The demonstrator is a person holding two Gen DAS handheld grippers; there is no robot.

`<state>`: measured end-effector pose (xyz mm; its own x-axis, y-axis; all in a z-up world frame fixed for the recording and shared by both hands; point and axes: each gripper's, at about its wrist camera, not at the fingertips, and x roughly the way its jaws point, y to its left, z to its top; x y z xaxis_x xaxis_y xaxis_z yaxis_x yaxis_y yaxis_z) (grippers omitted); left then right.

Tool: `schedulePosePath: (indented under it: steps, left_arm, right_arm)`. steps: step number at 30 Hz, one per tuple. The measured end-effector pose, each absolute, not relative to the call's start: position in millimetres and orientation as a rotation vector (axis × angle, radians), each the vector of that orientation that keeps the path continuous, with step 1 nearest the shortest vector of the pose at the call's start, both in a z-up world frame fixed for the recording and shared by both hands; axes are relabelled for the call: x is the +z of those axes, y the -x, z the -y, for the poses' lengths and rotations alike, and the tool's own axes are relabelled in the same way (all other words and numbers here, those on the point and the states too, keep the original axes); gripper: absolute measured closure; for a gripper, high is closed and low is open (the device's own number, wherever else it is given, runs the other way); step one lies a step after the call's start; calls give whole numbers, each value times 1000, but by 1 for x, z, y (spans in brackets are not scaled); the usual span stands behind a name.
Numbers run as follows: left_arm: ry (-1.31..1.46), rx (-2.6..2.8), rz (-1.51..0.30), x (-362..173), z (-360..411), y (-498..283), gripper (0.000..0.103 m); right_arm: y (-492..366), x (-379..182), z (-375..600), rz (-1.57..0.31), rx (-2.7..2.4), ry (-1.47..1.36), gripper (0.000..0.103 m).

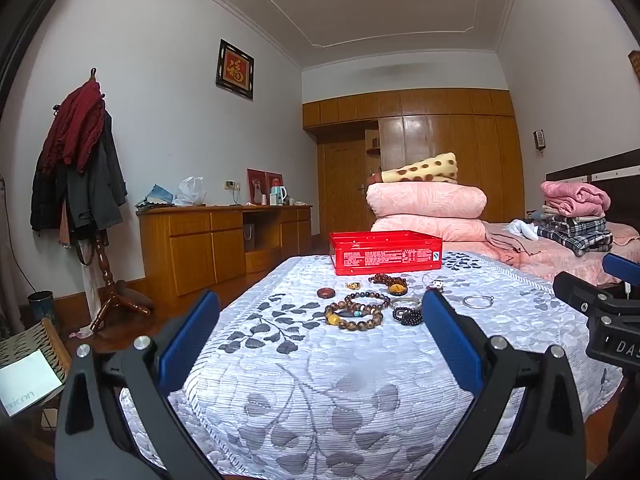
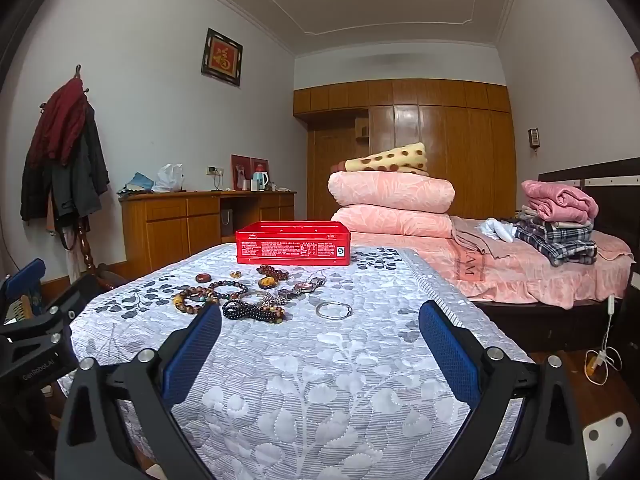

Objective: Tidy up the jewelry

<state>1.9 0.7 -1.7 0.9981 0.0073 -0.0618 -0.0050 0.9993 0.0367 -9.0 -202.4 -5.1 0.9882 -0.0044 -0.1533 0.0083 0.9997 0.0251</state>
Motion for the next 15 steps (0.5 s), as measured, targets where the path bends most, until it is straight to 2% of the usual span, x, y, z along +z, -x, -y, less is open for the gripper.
schedulePosePath:
  steps: [15]
  left_arm:
    - [-37, 5, -62, -2, 0, -2, 5]
  right_arm:
    - [9, -5, 203, -154, -6, -27, 6]
